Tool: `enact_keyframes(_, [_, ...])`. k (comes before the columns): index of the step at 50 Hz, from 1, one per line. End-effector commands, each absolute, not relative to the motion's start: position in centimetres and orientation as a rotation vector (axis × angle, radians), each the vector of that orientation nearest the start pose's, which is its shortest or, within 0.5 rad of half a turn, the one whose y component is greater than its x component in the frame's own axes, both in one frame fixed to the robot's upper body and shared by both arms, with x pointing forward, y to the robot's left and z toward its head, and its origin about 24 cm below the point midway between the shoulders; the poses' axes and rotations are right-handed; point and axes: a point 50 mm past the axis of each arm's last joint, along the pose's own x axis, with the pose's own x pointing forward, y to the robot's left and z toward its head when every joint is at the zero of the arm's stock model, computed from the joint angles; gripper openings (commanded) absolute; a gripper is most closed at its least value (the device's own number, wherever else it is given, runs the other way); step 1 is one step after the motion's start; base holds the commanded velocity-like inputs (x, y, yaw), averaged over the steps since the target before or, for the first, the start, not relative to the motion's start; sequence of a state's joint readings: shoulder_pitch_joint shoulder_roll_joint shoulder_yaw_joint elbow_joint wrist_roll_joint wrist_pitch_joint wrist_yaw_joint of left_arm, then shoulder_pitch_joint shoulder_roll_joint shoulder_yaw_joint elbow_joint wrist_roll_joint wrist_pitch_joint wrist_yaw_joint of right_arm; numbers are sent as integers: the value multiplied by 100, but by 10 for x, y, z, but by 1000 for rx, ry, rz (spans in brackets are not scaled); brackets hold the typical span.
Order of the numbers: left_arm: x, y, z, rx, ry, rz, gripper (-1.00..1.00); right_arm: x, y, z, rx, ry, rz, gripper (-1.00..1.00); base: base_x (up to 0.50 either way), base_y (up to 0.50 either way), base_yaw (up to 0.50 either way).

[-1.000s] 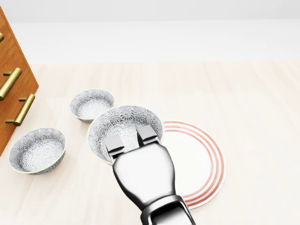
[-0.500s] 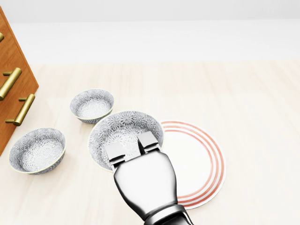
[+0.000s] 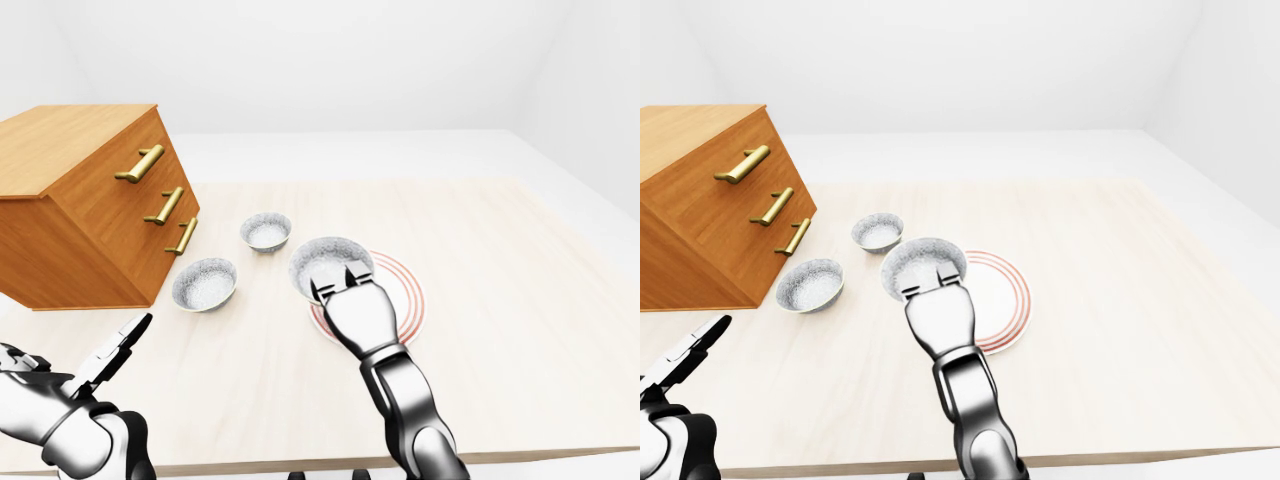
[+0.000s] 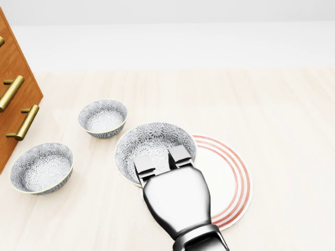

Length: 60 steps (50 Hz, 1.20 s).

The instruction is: Put the bowl at the front on the plate.

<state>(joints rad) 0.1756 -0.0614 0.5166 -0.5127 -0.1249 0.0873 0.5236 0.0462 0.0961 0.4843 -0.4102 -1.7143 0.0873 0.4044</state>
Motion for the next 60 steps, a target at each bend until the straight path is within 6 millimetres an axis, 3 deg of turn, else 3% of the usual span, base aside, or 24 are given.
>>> enact_keyframes(1, [157,282,108,-86,-267,1055,100,221,-54,119,-1520,-255,192,-100,0,0,0])
enact_keyframes(24, [156,282,110,-86,-273,1056,100,227,-86,104,-1483,-177,129,-100,0,0,0])
enact_keyframes(29, [157,282,108,-86,-266,1056,100,236,-92,92,-1450,-152,119,-100,0,0,0])
enact_keyframes(60, [158,282,107,-84,-259,1054,100,251,-102,71,-1410,-103,113,-100,0,0,0])
